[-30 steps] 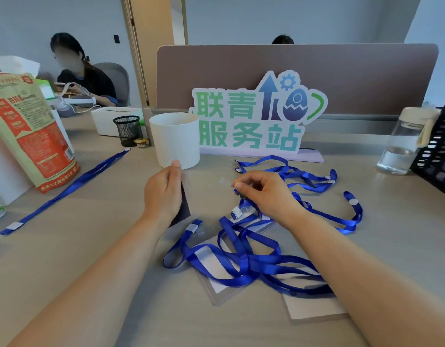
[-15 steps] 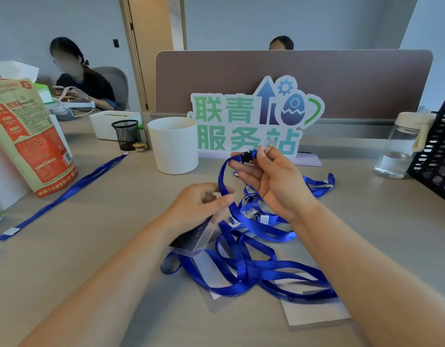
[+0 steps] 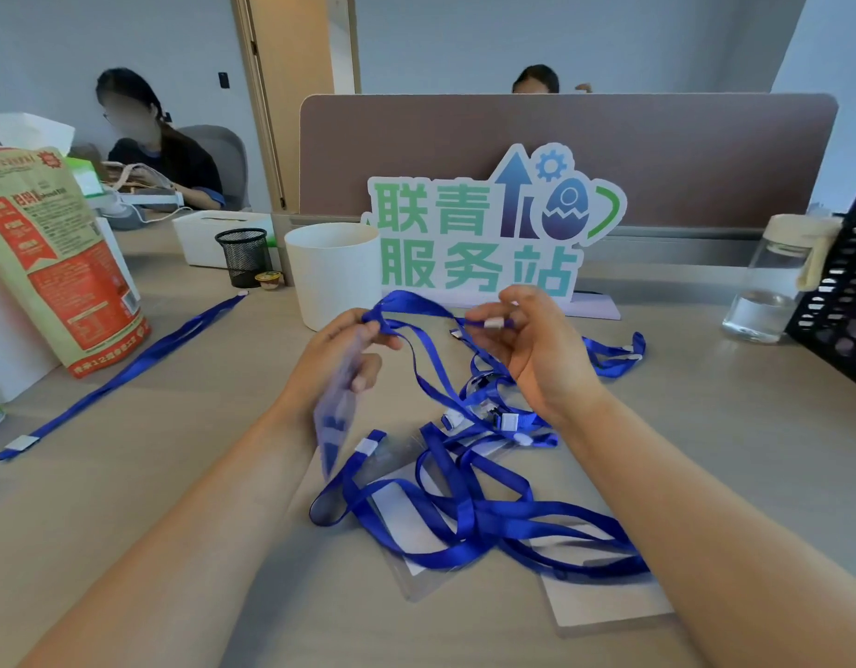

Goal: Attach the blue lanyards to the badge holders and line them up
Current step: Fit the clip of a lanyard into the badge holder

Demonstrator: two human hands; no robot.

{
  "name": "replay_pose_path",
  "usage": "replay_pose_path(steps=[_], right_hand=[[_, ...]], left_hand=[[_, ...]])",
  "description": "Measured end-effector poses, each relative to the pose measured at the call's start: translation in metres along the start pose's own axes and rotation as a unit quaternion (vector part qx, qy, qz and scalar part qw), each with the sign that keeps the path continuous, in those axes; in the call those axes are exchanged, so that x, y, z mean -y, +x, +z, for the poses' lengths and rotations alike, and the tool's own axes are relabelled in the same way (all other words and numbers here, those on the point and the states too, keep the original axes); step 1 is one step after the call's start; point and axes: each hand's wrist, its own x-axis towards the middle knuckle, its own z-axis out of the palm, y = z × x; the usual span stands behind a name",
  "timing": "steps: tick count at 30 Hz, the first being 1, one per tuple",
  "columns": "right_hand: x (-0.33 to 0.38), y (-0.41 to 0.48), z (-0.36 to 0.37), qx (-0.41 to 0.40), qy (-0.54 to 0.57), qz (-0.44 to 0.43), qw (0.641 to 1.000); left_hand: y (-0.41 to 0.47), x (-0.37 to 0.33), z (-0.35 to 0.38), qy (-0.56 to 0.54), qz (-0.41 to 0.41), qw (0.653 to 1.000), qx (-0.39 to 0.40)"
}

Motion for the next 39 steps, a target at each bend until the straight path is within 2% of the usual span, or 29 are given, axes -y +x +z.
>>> replay_pose_path(steps=[3, 6, 9, 11, 14, 16, 22, 25, 29, 32, 34, 39], right_hand=[[-0.012, 0.001, -0.003, 0.019, -0.122, 0.022, 0.992], [-0.018, -0.001, -0.005, 0.081, -0.237, 0.029, 0.968], [-0.016, -0.006, -0.001, 0.136, -0.339, 0.062, 0.929], [-0.015, -0.007, 0.003, 0.178, -0.417, 0.074, 0.888], [-0.015, -0.002, 0.014, 0.230, -0.491, 0.088, 0.836], [-0.017, 0.003, 0.023, 0.247, -0.520, 0.082, 0.814], [-0.024, 0.019, 0.041, 0.228, -0.543, 0.069, 0.805], [-0.033, 0.025, 0.054, 0.259, -0.535, 0.091, 0.799], [-0.040, 0.029, 0.071, 0.308, -0.512, 0.110, 0.794], [-0.042, 0.038, 0.075, 0.291, -0.516, 0.081, 0.801], [-0.044, 0.043, 0.075, 0.265, -0.509, 0.070, 0.816], [-0.050, 0.057, 0.074, 0.192, -0.357, 0.071, 0.912]], left_hand=[[0.003, -0.007, -0.005, -0.029, -0.013, 0.999, 0.036], [-0.001, -0.010, -0.001, 0.029, -0.019, 0.999, 0.018], [-0.011, -0.011, 0.003, 0.113, 0.026, 0.993, 0.002], [-0.017, -0.013, 0.006, 0.169, 0.061, 0.984, 0.016], [-0.020, -0.017, 0.009, 0.190, 0.093, 0.977, 0.029], [-0.020, -0.020, 0.006, 0.198, 0.103, 0.974, 0.027], [-0.020, -0.028, -0.011, 0.158, 0.141, 0.976, -0.045], [-0.017, -0.031, -0.018, 0.097, 0.141, 0.982, -0.074], [-0.016, -0.031, -0.029, 0.083, 0.160, 0.981, -0.073], [-0.013, -0.030, -0.037, 0.113, 0.180, 0.966, -0.146], [-0.007, -0.027, -0.046, 0.128, 0.182, 0.951, -0.215], [0.010, -0.017, -0.068, 0.195, 0.165, 0.913, -0.318]])
